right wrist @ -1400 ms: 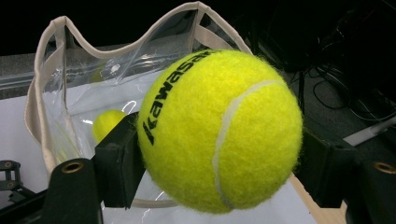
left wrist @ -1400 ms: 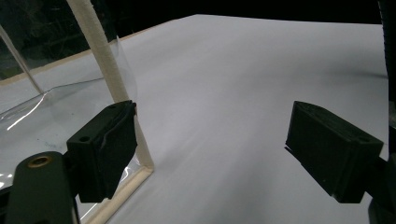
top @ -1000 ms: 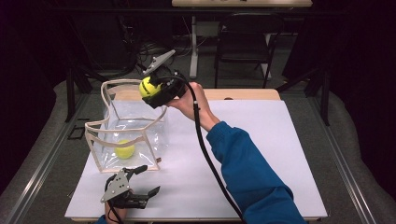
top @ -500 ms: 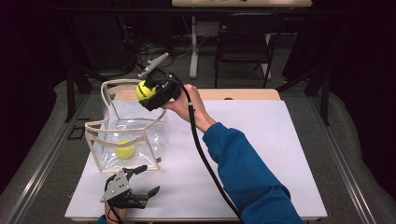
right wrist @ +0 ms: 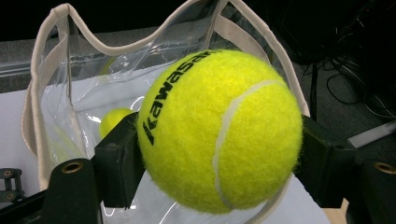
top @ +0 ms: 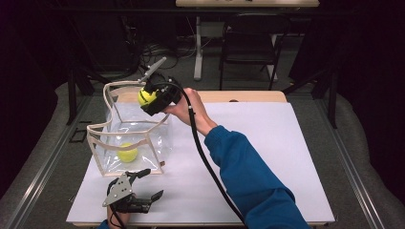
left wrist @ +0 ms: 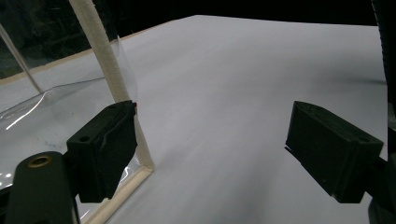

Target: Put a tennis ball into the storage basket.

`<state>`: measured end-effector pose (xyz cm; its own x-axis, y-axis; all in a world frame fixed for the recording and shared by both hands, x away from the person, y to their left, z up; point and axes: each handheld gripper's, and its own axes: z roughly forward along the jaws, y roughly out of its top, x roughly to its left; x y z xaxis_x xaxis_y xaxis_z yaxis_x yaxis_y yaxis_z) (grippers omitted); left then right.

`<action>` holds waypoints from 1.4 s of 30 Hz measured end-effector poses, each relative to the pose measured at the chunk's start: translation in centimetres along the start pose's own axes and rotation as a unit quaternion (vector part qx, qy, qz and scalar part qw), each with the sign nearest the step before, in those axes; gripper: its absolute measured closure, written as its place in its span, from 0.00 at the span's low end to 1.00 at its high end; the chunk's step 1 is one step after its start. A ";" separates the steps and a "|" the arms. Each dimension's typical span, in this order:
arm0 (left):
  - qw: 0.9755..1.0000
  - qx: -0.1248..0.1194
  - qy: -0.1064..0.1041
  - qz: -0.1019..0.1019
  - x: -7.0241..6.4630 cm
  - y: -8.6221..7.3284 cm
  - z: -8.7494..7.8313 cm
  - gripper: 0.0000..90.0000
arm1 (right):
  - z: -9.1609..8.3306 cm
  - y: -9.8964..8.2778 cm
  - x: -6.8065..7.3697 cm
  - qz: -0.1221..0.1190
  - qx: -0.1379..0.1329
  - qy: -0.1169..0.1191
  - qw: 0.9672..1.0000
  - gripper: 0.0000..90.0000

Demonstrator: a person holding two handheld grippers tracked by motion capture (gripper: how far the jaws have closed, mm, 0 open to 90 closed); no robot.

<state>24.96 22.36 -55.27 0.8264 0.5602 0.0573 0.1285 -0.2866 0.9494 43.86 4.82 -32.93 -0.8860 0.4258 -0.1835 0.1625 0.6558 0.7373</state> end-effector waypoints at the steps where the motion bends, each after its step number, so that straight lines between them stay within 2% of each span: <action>1: 1.000 0.000 0.000 0.000 0.0 0.0 0.0 0.18 | 0.1 0.0 0.0 0.000 0.001 0.001 1.000 0.28; 18: 1.000 -0.002 0.000 -0.002 0.0 0.0 0.0 0.18 | 1.2 0.2 0.5 -0.002 0.027 0.000 1.000 0.28; 19: 1.000 -0.003 0.000 -0.003 0.0 0.0 0.0 0.18 | 1.3 0.2 0.5 -0.002 0.032 -0.004 0.999 0.27; 21: 1.000 -0.001 -0.001 -0.002 0.0 0.0 0.0 0.18 | 1.4 0.1 0.4 0.000 0.039 -0.009 0.999 0.16; 22: 1.000 -0.001 -0.001 -0.002 0.0 0.0 -0.1 0.18 | 1.3 0.1 0.4 0.004 0.038 -0.013 0.999 0.15; 30: 1.000 0.000 -0.001 0.000 0.0 0.0 0.0 0.18 | -0.3 -0.5 -0.2 0.020 0.027 0.007 0.999 0.01; 42: 1.000 0.001 -0.005 0.000 0.0 0.1 0.4 0.18 | -3.4 -3.4 -1.1 0.036 0.010 0.006 0.999 0.00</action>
<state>25.26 22.01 -55.27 0.8321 0.5520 0.0535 0.1301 -0.2882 0.9487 42.82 -0.01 -33.06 -0.8771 0.4642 -0.1228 0.2342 0.6368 0.7346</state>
